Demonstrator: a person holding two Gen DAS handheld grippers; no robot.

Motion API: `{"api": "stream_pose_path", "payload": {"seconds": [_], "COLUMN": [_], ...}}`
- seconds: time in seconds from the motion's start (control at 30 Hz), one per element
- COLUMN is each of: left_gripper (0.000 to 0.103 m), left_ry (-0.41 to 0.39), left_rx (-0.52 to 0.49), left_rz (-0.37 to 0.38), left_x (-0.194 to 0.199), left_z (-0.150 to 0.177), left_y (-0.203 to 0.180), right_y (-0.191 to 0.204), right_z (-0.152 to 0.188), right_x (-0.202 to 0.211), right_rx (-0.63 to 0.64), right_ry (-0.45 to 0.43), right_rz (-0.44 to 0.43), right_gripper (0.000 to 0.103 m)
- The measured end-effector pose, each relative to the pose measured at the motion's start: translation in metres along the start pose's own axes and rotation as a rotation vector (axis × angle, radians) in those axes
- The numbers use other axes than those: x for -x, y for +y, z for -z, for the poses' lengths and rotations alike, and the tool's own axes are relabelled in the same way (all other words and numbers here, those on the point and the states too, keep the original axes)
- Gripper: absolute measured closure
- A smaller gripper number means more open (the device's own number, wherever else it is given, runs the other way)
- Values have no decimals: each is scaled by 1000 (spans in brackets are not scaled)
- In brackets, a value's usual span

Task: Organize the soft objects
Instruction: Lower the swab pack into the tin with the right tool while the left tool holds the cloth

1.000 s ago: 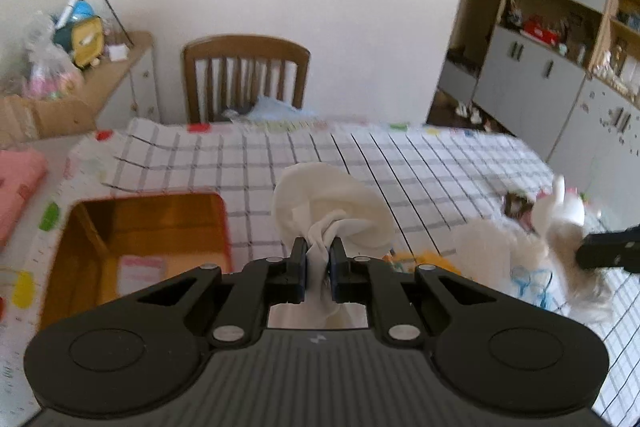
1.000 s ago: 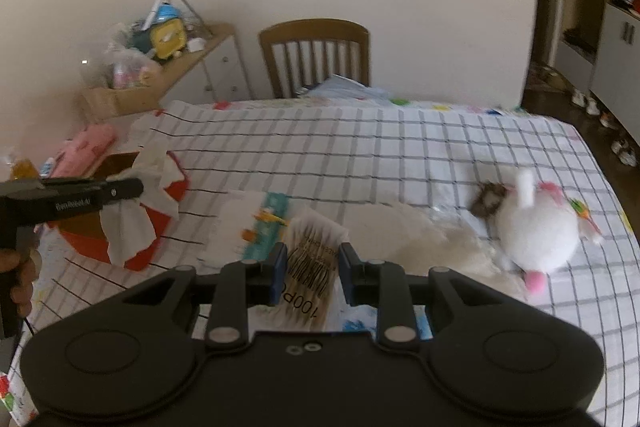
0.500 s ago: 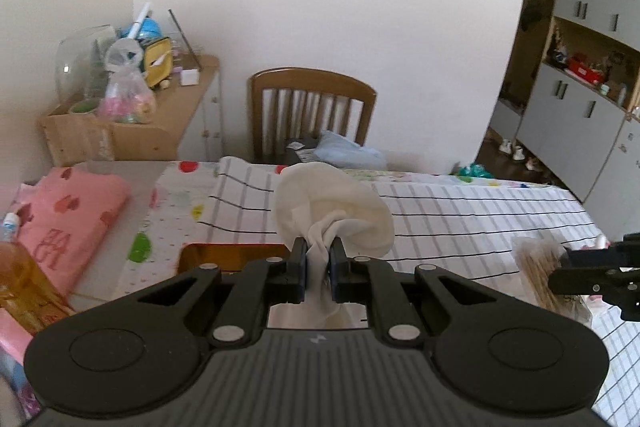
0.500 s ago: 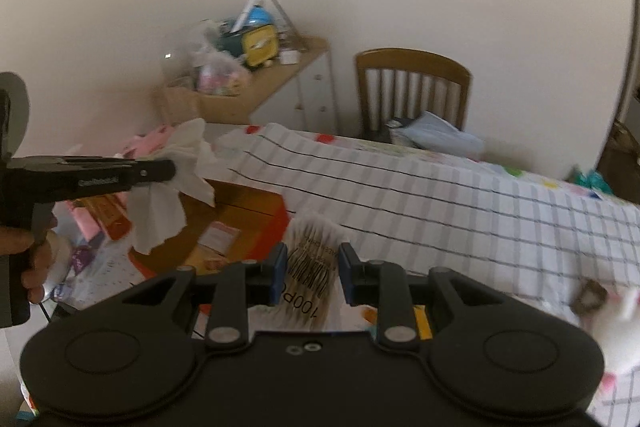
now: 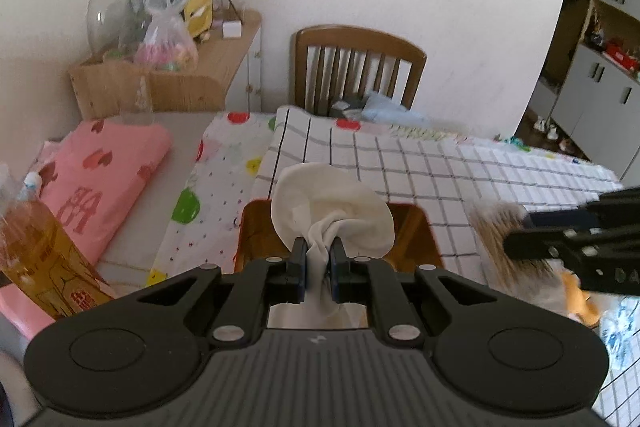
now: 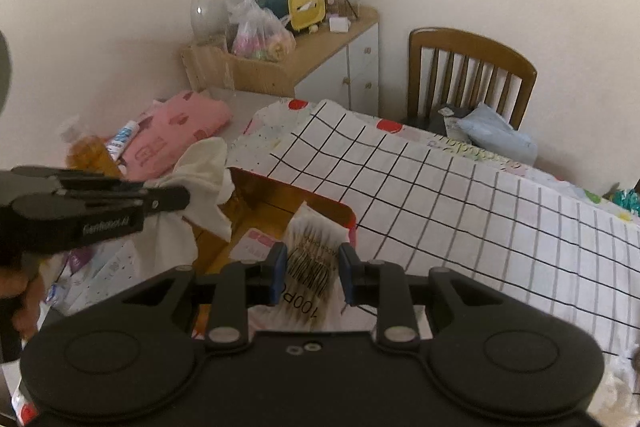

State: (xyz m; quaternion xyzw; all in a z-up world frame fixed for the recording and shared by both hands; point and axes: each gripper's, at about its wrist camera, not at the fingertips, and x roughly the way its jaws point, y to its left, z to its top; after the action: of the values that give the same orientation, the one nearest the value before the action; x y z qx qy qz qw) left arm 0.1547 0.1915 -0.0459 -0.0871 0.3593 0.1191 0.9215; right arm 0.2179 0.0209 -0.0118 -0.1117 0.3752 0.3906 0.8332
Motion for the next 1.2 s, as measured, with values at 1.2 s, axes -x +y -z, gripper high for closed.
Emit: {"api": "stream_pose_path", "payload": {"seconds": [1.2], "left_gripper": [92], "left_ry": [199], "left_rx": [-25], "left_rz": [39], "left_x": [-83], "left_z": [36], "left_y": [13], "right_y": [36], "right_z": [2], "right_x": [-133], "right_rx": [128], "right_ry": [176], "right_rz": [10], "right_gripper": [72]}}
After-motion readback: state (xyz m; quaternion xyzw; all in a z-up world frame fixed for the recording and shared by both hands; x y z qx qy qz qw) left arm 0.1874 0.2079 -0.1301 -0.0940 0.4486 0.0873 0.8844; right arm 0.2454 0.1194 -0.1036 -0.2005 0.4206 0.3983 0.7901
